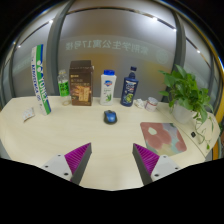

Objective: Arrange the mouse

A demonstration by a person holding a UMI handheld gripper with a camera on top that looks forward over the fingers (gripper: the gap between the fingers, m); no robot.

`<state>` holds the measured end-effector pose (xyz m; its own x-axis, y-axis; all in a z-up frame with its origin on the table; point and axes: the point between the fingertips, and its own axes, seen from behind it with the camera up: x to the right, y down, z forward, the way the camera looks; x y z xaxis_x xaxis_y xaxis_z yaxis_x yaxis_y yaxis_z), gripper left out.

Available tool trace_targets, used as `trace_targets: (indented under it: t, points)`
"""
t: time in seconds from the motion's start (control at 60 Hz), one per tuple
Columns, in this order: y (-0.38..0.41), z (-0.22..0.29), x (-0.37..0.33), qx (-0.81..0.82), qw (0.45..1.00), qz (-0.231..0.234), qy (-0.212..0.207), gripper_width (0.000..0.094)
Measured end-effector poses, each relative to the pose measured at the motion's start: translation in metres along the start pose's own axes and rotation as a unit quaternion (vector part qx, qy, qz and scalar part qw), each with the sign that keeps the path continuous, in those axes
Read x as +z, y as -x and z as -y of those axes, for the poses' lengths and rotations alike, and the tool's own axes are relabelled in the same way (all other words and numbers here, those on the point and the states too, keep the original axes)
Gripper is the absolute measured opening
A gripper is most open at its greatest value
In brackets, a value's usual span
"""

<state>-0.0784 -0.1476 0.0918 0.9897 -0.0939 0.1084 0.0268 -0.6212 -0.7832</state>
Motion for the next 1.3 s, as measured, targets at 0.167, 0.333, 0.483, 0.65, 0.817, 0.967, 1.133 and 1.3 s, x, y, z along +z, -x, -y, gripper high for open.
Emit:
trace_targets:
  t: [0.167, 0.333, 0.483, 0.65, 0.817, 0.967, 1.133, 1.3]
  points:
    - [0.010, 0.032, 0.092, -0.017, 1.000, 0.024, 0.011, 0.0853]
    - [0.009, 0.055, 0.176, -0.024, 0.999, 0.036, 0.024, 0.0850]
    - [0.011, 0.058, 0.230, -0.029, 0.997, 0.053, 0.040, 0.0762]
    - [0.026, 0.061, 0.246, -0.022, 0.994, 0.100, 0.040, 0.0522]
    - [0.027, 0.061, 0.245, -0.040, 0.993, 0.106, 0.037, 0.0395]
    - [0.035, 0.087, 0.208, -0.053, 0.991, 0.121, 0.007, 0.0372]
    - [0.014, 0.178, 0.090, -0.034, 0.987, 0.119, -0.104, 0.0373]
    - [-0.079, 0.214, 0.018, -0.005, 0.984, 0.069, -0.162, 0.0371]
